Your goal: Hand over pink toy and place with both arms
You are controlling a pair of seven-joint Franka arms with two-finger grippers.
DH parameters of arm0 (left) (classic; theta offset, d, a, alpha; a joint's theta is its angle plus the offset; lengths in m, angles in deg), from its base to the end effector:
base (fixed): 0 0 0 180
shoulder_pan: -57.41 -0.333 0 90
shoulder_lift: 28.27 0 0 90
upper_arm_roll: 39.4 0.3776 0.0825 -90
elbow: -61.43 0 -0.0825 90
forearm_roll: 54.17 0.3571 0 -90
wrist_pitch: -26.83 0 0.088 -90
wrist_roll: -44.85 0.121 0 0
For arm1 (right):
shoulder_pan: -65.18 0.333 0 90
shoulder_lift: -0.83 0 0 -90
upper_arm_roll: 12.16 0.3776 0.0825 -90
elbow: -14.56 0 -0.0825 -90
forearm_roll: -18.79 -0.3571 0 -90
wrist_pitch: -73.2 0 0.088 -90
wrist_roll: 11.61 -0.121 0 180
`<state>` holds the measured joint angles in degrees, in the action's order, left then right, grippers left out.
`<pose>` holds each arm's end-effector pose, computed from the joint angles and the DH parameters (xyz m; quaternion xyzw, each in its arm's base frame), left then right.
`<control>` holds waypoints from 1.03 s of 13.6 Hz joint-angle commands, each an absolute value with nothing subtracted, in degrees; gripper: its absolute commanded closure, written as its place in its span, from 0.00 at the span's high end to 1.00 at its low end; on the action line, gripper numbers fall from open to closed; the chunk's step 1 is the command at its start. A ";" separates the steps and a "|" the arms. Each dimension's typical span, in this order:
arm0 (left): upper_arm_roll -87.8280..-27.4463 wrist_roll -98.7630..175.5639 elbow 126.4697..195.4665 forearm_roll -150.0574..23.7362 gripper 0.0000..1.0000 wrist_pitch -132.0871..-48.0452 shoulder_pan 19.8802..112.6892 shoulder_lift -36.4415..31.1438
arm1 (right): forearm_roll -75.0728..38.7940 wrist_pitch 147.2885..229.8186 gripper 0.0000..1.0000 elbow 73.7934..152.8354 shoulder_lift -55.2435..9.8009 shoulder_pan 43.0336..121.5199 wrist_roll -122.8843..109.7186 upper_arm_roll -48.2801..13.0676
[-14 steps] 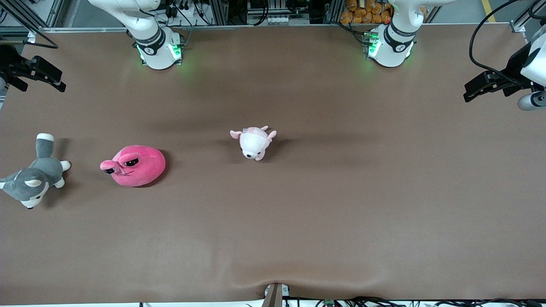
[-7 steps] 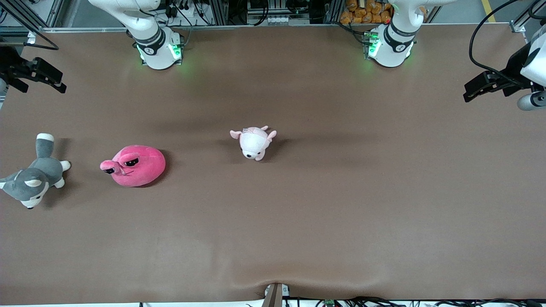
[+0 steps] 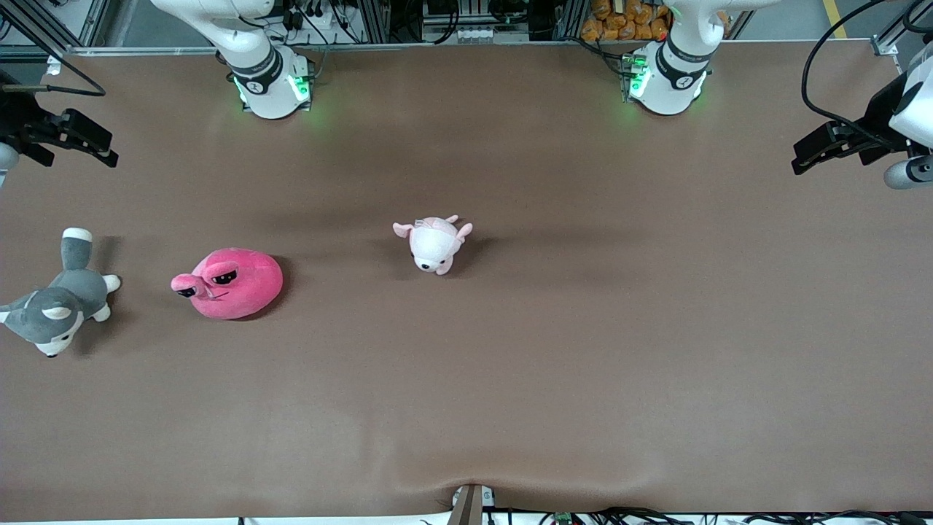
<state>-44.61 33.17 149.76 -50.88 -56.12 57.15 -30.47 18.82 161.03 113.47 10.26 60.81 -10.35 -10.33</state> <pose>0.4985 -0.0369 0.6944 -0.9973 -0.0615 0.0231 0.0340 0.4600 -0.0188 0.6812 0.9998 -0.0114 -0.0145 0.0024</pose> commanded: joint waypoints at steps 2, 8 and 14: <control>-45.64 34.21 149.68 -50.65 1.00 -55.34 56.97 -31.61 | 19.94 160.21 1.00 113.35 10.50 61.05 -10.82 -10.92; -46.43 34.30 149.68 -51.18 1.00 -53.32 56.62 -32.84 | 20.02 158.89 1.00 113.26 10.59 60.96 -10.91 -11.10; -46.25 35.89 146.69 -50.92 1.00 -53.15 56.62 -32.40 | 20.02 159.07 1.00 113.26 10.41 61.05 -10.91 -11.10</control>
